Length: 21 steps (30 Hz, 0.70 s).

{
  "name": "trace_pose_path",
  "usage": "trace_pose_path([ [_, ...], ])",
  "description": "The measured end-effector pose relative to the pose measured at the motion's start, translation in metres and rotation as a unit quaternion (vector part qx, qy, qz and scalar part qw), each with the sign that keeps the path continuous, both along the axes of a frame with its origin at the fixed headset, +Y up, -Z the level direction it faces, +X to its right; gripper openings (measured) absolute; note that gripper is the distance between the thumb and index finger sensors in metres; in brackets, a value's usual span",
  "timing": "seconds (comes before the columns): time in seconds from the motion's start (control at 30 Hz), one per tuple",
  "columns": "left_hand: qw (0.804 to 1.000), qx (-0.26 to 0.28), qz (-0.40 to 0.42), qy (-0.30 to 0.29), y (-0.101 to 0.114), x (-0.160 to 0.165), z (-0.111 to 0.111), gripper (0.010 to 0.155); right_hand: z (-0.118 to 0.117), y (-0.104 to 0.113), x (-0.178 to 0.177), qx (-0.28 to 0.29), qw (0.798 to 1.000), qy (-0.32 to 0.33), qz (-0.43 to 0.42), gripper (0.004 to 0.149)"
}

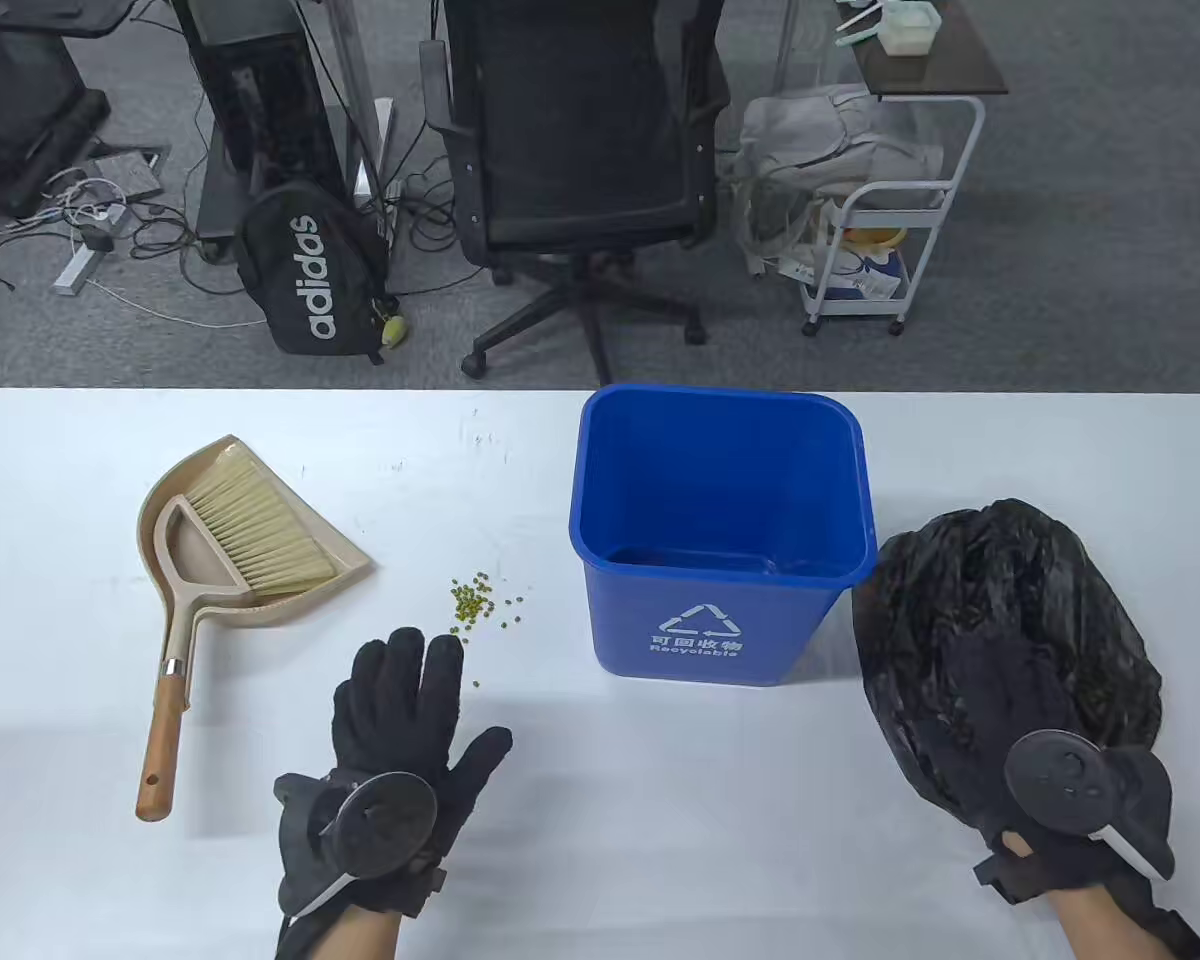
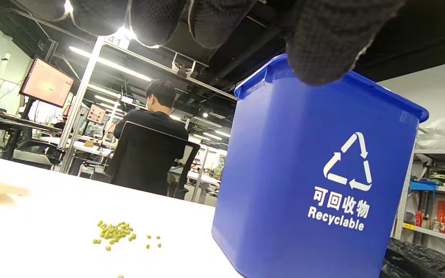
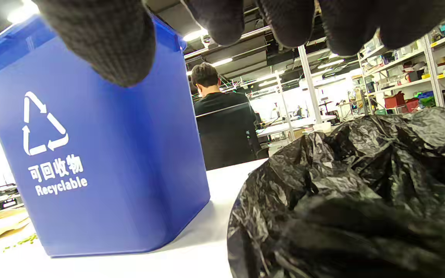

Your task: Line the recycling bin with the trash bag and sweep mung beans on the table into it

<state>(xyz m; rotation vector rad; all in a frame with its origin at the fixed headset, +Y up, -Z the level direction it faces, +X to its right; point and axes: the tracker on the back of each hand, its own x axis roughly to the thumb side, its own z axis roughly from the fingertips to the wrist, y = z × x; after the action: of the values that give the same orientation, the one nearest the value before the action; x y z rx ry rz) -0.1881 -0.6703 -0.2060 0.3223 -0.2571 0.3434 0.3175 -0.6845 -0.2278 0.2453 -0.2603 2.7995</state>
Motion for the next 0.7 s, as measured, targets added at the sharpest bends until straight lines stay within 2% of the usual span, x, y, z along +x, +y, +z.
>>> trace_pose_path([
  [0.3,1.0,-0.014,0.006,-0.01,-0.003,0.003,-0.001,0.088,0.003,0.002,0.003,-0.002,1.0,0.0,-0.007,0.084],
  [0.47,1.0,-0.02,0.012,-0.021,-0.003,0.004,0.0,0.087,0.001,0.017,0.015,-0.001,1.0,-0.008,0.011,0.082],
  [0.57,0.999,-0.021,0.016,-0.034,-0.003,0.009,0.002,0.087,-0.003,0.024,0.026,-0.021,0.999,-0.001,0.035,0.081],
  [0.7,0.998,-0.024,0.008,-0.05,-0.003,0.018,0.005,0.086,-0.007,0.022,0.043,-0.097,0.993,0.02,0.062,0.08],
])
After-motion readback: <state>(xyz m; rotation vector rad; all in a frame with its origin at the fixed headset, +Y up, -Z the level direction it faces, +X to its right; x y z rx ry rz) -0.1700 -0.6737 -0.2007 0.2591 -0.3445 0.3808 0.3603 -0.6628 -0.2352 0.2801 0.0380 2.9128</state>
